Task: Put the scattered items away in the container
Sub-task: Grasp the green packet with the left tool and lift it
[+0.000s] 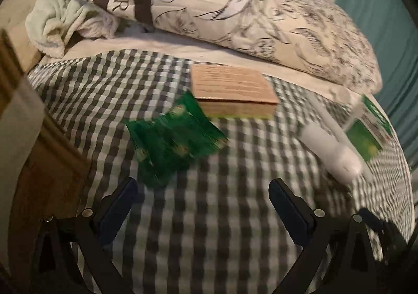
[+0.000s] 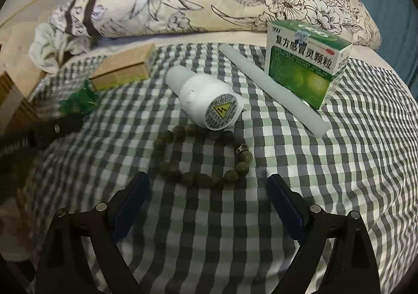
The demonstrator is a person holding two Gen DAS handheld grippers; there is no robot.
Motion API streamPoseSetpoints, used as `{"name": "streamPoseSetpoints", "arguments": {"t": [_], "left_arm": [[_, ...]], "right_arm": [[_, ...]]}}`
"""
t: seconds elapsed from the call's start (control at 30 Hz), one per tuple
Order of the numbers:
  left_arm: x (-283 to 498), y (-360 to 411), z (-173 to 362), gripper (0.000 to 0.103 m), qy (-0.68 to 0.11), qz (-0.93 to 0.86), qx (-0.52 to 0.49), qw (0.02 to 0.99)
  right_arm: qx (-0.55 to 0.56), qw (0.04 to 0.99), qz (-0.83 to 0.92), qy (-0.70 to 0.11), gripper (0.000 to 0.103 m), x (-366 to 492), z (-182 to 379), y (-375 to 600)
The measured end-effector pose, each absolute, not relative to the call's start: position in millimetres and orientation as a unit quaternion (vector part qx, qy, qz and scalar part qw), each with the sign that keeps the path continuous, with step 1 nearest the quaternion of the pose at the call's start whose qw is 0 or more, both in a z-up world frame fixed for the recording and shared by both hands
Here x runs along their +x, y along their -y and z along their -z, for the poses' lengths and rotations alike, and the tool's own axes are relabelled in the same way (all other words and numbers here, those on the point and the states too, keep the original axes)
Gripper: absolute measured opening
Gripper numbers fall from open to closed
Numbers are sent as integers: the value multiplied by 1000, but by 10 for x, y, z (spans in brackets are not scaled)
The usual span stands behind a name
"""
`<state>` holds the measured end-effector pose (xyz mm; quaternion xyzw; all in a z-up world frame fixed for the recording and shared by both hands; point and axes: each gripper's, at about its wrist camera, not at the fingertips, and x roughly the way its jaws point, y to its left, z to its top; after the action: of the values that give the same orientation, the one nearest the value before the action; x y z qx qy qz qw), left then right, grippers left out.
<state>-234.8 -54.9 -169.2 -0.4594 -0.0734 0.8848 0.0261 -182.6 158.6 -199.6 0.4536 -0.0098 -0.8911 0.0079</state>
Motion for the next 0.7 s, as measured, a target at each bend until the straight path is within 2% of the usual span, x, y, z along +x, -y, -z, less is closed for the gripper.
{"name": "streamPoseSetpoints", "arguments": {"t": [0.27, 0.43, 0.47, 0.53, 0.57, 0.6, 0.63, 0.67, 0.7], "left_arm": [[-2701, 658, 1895, 103, 90, -878, -471, 1], [-2798, 621, 1982, 101, 64, -879, -473, -6], [-2782, 624, 1977, 97, 64, -881, -469, -6], [-2737, 646, 1961, 77, 61, -886, -460, -9], [-2726, 665, 1942, 73, 59, -886, -459, -12], [-2715, 695, 1918, 64, 60, -886, -459, -10], [-2708, 722, 1897, 56, 62, -886, -459, -7], [-2705, 743, 1878, 53, 63, -886, -460, -4], [-2688, 760, 1854, 45, 65, -884, -462, 0]], "right_arm": [[446, -1, 895, 1, 92, -2077, 2050, -1494], [442, -9, 897, -10, 92, -2130, 2076, -1447], [440, -8, 898, -8, 91, -2126, 2074, -1453], [438, -9, 899, -6, 84, -2118, 2067, -1463], [436, -8, 900, -5, 75, -2108, 2060, -1465], [435, -5, 901, -5, 70, -2094, 2052, -1463], [433, -3, 901, -4, 61, -2075, 2040, -1462], [433, 2, 901, -2, 51, -2057, 2034, -1459], [434, 6, 901, -2, 46, -2046, 2030, -1452]]}}
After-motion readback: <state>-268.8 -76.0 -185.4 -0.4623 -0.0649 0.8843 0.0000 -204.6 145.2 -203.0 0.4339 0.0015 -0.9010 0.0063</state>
